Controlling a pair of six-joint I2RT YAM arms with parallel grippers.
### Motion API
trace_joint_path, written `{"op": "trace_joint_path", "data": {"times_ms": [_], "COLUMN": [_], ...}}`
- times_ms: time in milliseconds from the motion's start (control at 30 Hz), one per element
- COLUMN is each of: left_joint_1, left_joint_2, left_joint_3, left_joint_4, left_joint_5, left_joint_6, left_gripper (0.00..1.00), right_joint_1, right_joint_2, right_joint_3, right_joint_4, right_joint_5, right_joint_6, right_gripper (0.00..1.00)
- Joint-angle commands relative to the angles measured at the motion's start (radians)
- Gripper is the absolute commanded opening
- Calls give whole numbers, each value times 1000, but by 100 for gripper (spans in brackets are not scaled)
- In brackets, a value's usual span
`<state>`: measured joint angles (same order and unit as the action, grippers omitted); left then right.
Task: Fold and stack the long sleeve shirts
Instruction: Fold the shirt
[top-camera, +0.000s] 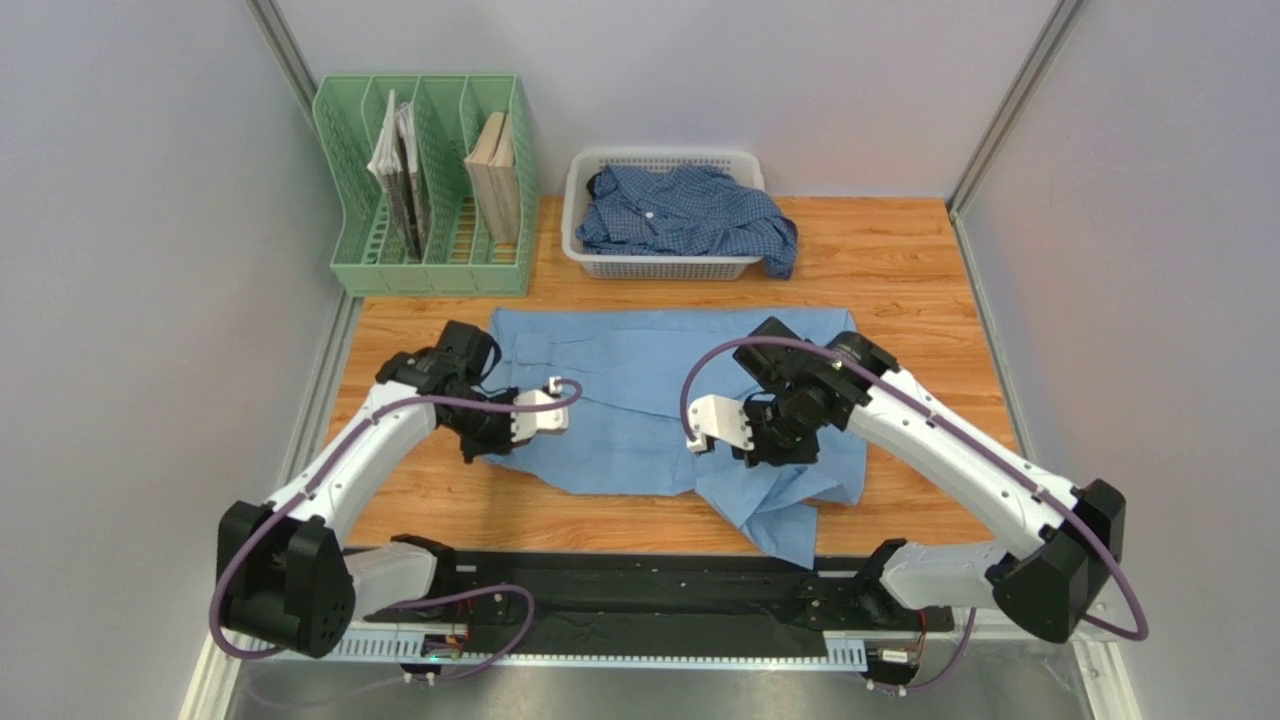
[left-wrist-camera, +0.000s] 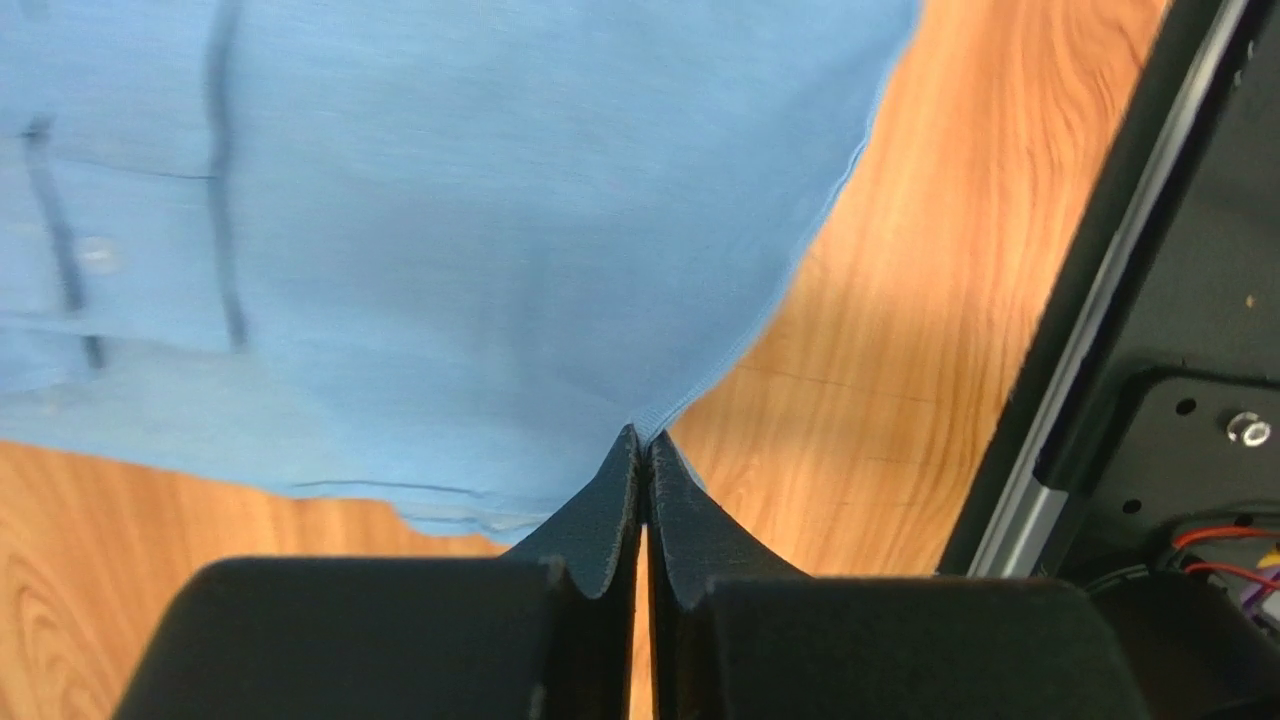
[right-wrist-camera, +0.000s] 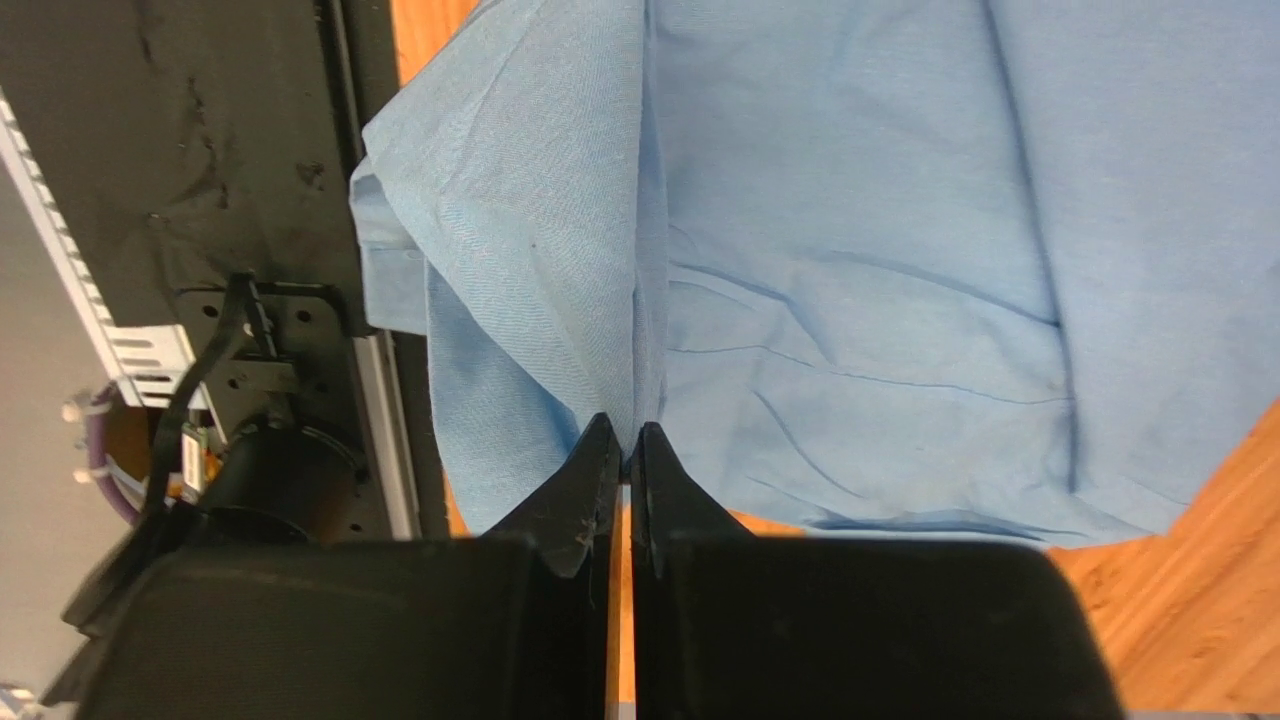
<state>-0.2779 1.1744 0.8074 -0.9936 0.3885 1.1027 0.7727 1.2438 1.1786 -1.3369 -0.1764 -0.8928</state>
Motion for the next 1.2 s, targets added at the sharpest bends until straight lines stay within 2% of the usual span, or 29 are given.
{"op": "trace_joint_path", "data": {"times_ms": [0,167,333,467,567,600,633,733,833,867,933,967,1033,1067,1100,1167], "left_joint_1": [61,141,180,184,184,186,186,186,186,186,184,186,186,184,181,151], "left_joint_2": [76,218,344,419,456,464,470,498,513,515,510,505,453,432,386,361], "left_joint_3": [137,248,305,343,361,363,363,375,377,374,368,368,360,357,354,371], "left_joint_4": [-8,41,114,173,219,228,255,285,318,325,346,346,345,342,332,303], "left_joint_5": [90,90,69,41,15,6,-3,-51,-106,-118,-158,-161,-97,-52,31,64], "left_joint_6": [-78,-121,-150,-240,-294,-320,-337,-400,-452,-463,-492,-497,-500,-489,-488,-485], "left_gripper": [0,0,0,0,0,0,0,0,13,20,27,32,40,57,64,69], "right_joint_1": [-67,-185,-237,-259,-271,-277,-280,-296,-338,-377,-418,-478,-539,-596,-624,-674], "right_joint_2": [103,268,407,508,566,577,589,583,547,518,491,479,477,479,489,502], "right_joint_3": [131,295,410,449,470,483,489,515,512,513,520,538,555,565,570,579], "right_joint_4": [-8,2,31,163,263,287,327,354,349,338,267,228,104,63,20,-97], "right_joint_5": [51,80,91,112,118,118,121,118,109,101,78,34,-26,-97,-144,-274], "right_joint_6": [-150,-297,-368,-393,-380,-356,-339,-266,-203,-186,-135,-118,-77,-39,-16,46], "right_gripper": [0,0,0,2,7,12,28,55,66,67,68,68,65,64,63,63]}}
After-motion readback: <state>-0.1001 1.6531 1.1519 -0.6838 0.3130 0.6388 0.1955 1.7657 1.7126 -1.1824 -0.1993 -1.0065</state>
